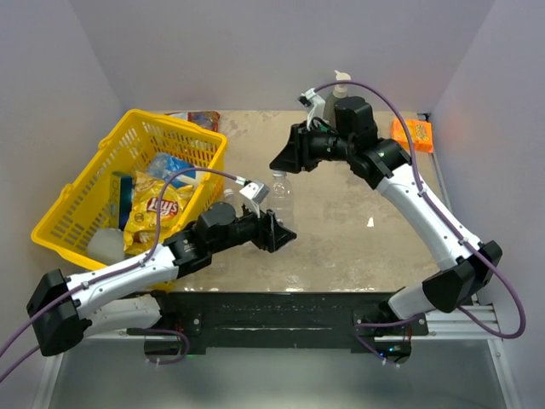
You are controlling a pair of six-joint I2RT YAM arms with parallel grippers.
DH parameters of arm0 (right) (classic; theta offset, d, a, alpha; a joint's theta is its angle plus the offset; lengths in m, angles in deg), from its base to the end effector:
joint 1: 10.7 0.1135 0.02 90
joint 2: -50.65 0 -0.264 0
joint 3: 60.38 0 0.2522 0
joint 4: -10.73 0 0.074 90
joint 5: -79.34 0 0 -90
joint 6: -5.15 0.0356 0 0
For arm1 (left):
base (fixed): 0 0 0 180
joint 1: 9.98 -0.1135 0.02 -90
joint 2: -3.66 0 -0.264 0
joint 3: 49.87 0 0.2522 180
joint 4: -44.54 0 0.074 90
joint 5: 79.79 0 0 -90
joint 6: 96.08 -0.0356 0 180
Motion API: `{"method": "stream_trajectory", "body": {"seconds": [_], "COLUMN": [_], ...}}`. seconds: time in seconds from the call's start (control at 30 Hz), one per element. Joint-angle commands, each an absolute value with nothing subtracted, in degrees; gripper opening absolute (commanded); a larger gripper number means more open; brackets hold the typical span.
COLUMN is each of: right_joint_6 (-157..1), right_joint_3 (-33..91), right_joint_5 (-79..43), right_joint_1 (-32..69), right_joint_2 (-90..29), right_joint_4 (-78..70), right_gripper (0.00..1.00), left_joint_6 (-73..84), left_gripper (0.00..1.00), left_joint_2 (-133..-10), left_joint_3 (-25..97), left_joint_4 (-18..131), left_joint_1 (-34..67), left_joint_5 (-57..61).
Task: Unscrew the bottle caps
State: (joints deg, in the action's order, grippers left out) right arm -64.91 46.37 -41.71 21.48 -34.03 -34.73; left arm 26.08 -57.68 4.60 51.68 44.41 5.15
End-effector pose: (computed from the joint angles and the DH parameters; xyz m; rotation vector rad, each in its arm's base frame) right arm 0.2654 0.1887 0.4296 -0.5932 2.0074 1.1082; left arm 0.1430 -0.2051 0.2885 0.4465 1.9198 -1.1182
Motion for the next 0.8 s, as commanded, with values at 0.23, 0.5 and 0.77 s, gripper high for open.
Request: {"method": "stream_trajectory", "body": {"seconds": [0.23,0.5,0.77], "right_joint_6": [-70.3,-70.3,-59.6], "right_joint_3": [41.7,41.8,44.3], "right_joint_5": [-68.8,-73.0,-64.3], "right_joint_1": [20.7,20.7,16.7], "right_joint_2": [-32.3,-32.2,-30.1], "right_joint_4": [-27.1,-24.2,-20.3], "right_gripper": [0.0,0.0,0.7], "left_joint_6": [26.8,28.2,26.4], "left_gripper": [0.47,0.47,0.46], "left_joint_2": [-50.8,-49.7,-50.5], "left_joint_3": [-0.2,-0.5,1.2], "left_joint_4": [32.9,33.3,45.6], "left_joint_1": [43.4,42.6,42.6], "left_joint_5": [-12.8,-16.2,-2.8]}}
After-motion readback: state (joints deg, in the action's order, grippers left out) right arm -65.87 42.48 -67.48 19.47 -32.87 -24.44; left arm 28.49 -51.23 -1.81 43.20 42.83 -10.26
